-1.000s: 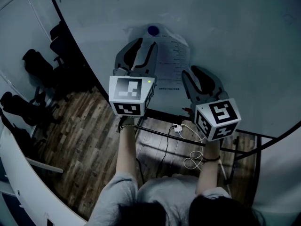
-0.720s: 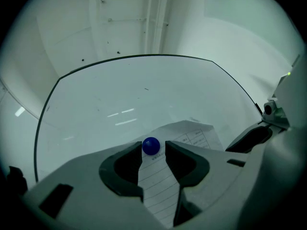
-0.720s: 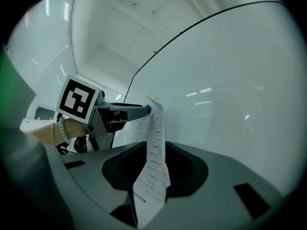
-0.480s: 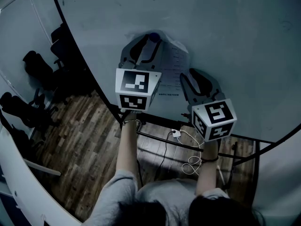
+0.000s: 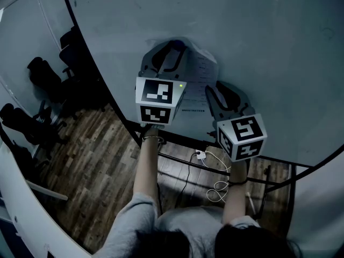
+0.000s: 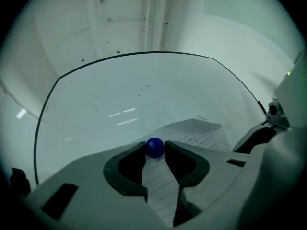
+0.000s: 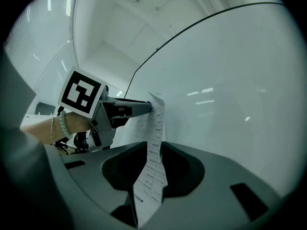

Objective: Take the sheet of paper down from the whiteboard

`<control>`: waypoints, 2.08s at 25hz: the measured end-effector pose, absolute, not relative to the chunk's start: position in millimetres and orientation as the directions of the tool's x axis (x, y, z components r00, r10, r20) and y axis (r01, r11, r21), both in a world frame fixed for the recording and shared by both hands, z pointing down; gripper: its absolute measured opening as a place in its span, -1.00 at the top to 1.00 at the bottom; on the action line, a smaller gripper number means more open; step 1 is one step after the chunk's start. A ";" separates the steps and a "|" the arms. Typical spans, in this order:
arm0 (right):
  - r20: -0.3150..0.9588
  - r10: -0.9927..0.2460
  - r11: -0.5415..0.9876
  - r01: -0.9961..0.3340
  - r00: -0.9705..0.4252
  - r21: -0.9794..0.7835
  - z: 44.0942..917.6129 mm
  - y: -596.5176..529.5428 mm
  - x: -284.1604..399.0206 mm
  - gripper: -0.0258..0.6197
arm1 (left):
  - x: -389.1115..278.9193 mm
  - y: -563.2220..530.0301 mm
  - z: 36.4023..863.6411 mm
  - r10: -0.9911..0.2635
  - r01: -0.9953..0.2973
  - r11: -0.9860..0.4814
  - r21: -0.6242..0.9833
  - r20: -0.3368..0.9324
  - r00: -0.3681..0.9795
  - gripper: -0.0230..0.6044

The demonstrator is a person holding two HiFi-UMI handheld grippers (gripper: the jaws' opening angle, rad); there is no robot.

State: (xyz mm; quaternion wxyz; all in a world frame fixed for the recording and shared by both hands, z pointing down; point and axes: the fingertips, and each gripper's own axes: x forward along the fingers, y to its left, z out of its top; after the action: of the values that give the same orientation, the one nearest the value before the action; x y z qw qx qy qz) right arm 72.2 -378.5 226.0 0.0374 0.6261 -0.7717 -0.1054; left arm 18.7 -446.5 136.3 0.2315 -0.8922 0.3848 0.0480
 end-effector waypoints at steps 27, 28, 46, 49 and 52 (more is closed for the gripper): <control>-0.012 -0.971 0.232 -0.957 -0.238 0.174 244.5 -388.1 72.5 0.92 | 16.9 -447.5 136.9 -0.676 -0.726 -0.592 -0.349 -0.275 0.684 0.52; -0.008 -0.969 0.240 -0.956 -0.245 0.171 246.3 -388.1 71.1 0.92 | 17.3 -447.5 137.1 -0.677 -0.726 -0.592 -0.350 -0.274 0.683 0.52; 0.037 -0.940 0.340 -0.936 -0.338 0.095 272.6 -386.9 58.6 0.92 | 21.3 -445.3 137.3 -0.695 -0.739 -0.572 -0.355 -0.268 0.667 0.52; 0.041 -0.937 0.348 -0.934 -0.346 0.081 275.8 -385.5 59.1 0.92 | 22.3 -445.6 138.4 -0.702 -0.743 -0.568 -0.355 -0.263 0.662 0.52; 0.040 -0.935 0.355 -0.932 -0.353 0.071 277.7 -383.7 59.5 0.92 | 23.2 -444.8 138.9 -0.703 -0.744 -0.567 -0.352 -0.263 0.661 0.52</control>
State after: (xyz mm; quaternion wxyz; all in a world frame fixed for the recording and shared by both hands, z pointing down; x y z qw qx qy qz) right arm 59.5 -383.7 277.7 0.0368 0.5677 -0.8222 -0.0177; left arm 23.2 -444.8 138.9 0.2209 -0.8840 0.4093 0.0467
